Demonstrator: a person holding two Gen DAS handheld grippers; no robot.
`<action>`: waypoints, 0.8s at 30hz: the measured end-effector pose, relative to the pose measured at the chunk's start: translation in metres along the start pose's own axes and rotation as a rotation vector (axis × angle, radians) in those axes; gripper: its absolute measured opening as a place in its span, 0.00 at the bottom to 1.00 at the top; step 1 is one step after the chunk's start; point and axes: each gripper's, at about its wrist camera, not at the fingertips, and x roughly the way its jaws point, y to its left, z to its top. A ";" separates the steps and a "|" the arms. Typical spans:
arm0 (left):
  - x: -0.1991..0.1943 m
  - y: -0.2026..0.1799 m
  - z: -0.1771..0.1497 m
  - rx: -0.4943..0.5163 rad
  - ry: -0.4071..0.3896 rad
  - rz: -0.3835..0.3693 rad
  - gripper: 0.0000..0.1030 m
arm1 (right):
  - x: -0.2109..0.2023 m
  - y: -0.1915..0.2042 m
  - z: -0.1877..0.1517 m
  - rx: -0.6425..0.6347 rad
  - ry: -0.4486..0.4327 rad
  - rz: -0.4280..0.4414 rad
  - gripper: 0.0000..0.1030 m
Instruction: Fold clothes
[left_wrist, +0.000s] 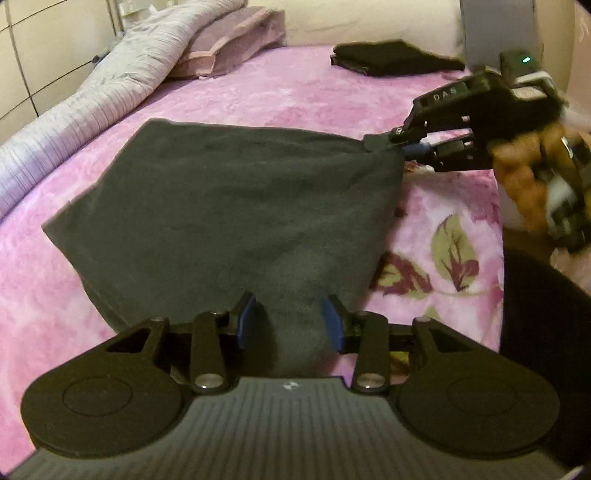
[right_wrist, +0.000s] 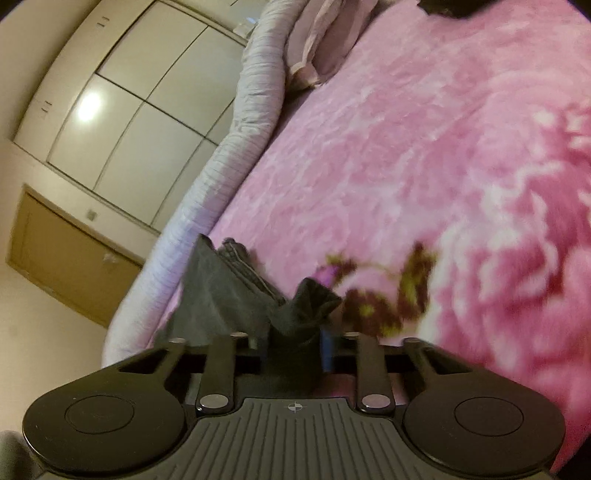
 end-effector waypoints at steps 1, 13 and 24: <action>-0.002 -0.001 -0.002 0.003 -0.003 0.006 0.36 | 0.002 -0.008 0.009 0.016 0.004 -0.016 0.09; -0.048 0.044 -0.024 -0.242 -0.125 0.020 0.32 | -0.039 0.025 0.004 -0.170 -0.009 -0.039 0.48; -0.092 0.094 -0.072 -0.410 -0.091 0.157 0.34 | 0.019 0.066 -0.093 -0.110 0.154 -0.023 0.76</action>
